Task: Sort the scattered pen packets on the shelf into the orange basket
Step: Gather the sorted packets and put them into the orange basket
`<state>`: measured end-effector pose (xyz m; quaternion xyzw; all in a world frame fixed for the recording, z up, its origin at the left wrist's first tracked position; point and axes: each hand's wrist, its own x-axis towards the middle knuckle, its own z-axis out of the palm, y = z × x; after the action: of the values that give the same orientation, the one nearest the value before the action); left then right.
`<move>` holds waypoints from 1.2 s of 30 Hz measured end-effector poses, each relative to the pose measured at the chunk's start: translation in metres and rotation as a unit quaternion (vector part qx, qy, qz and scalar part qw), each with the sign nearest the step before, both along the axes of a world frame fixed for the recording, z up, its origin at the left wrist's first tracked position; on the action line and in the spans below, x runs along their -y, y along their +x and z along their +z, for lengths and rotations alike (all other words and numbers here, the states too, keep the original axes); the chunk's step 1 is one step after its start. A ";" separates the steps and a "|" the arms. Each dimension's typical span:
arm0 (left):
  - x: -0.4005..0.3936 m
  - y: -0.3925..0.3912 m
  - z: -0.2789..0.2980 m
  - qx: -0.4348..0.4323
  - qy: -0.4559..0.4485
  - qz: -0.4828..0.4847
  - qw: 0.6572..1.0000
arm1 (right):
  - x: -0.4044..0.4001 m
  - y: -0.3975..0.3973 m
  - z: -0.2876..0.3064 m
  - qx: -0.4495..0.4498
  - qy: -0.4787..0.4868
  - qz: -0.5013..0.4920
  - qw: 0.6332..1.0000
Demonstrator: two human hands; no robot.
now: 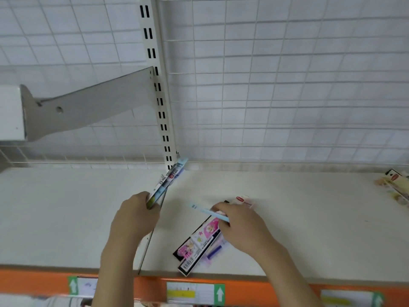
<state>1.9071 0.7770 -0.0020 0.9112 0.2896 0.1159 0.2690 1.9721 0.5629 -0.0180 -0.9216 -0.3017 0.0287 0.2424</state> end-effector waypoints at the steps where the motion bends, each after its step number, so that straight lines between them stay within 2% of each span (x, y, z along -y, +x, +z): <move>1: -0.001 -0.005 -0.002 0.009 -0.001 0.010 1.000 | -0.002 -0.001 -0.001 -0.011 -0.018 0.016 1.000; 5: -0.002 -0.014 -0.012 0.033 -0.017 0.028 0.999 | -0.006 -0.001 0.000 -0.021 -0.038 0.014 0.999; 10: 0.003 -0.011 -0.018 0.038 -0.055 0.020 0.998 | -0.002 0.004 0.010 0.017 -0.053 -0.010 0.998; 16: 0.014 -0.009 -0.013 0.053 -0.073 -0.003 0.996 | 0.019 0.013 0.026 0.089 -0.007 -0.088 0.992; 26: 0.033 0.001 -0.009 0.044 -0.043 -0.045 0.997 | 0.047 0.021 0.017 0.011 0.014 -0.190 0.982; 30: 0.045 0.010 -0.007 0.016 -0.008 -0.091 0.996 | 0.058 0.024 0.011 0.012 0.010 -0.200 0.980; 36: 0.072 0.031 -0.003 -0.031 -0.031 -0.126 0.991 | 0.070 0.016 0.016 -0.032 0.083 -0.182 0.979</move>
<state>1.9379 0.7047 -0.0046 0.9347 0.1842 0.0435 0.3007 1.9878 0.4932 -0.0020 -0.9362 -0.1226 -0.0120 0.3291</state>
